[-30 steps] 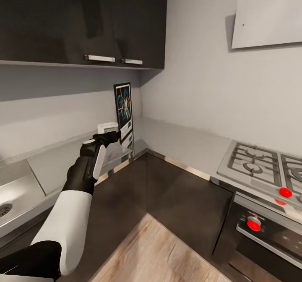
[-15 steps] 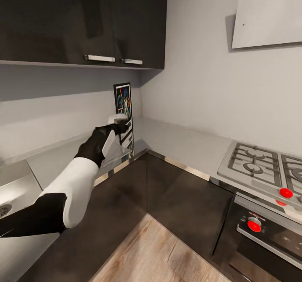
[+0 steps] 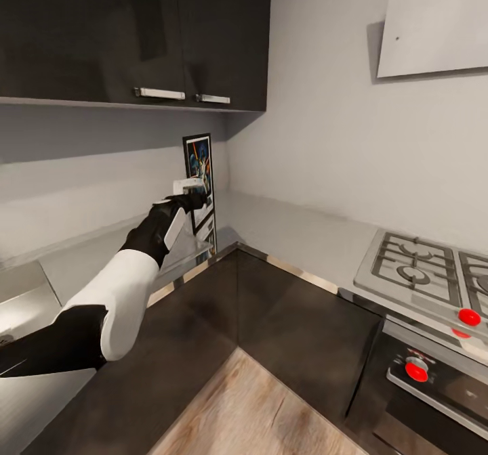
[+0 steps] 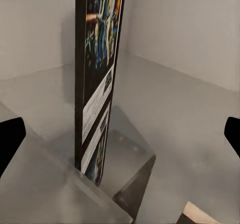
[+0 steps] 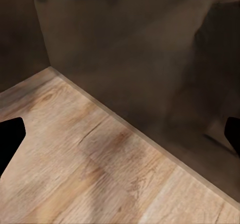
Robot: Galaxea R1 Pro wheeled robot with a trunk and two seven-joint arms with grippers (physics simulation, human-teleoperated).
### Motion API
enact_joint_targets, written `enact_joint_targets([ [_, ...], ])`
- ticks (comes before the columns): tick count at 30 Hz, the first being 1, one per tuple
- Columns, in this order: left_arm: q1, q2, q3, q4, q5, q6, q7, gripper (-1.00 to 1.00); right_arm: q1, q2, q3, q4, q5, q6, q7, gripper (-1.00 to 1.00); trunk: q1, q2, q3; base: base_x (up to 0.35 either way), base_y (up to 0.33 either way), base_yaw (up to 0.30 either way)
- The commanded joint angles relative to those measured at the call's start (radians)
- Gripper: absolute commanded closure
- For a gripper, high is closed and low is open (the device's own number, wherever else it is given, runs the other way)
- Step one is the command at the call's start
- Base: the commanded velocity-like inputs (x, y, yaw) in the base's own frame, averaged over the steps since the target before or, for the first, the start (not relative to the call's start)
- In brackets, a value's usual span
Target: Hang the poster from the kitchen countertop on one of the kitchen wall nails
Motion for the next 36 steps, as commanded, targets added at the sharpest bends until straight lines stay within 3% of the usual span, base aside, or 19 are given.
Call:
enact_joint_targets([
  [1,0.0,-0.001,0.005,-0.003,0.0,0.005,0.001,-1.0,0.0,0.0,0.001,-0.001,0.001,-0.001,0.0,-1.0,0.001,0.0,-0.001,0.279,0.069,0.0],
  [20,-0.001,0.003,0.005,-0.006,0.001,0.003,0.001,-1.0,0.0,0.0,0.001,-0.001,0.001,0.0,-0.001,-1.0,0.001,0.0,-0.001,0.314,0.09,0.0],
  [36,-0.001,0.004,0.005,-0.009,0.002,0.003,-0.002,-1.0,0.0,0.0,-0.002,0.04,0.001,-0.001,-0.001,-1.0,0.001,0.0,-0.001,0.12,0.01,0.0],
])
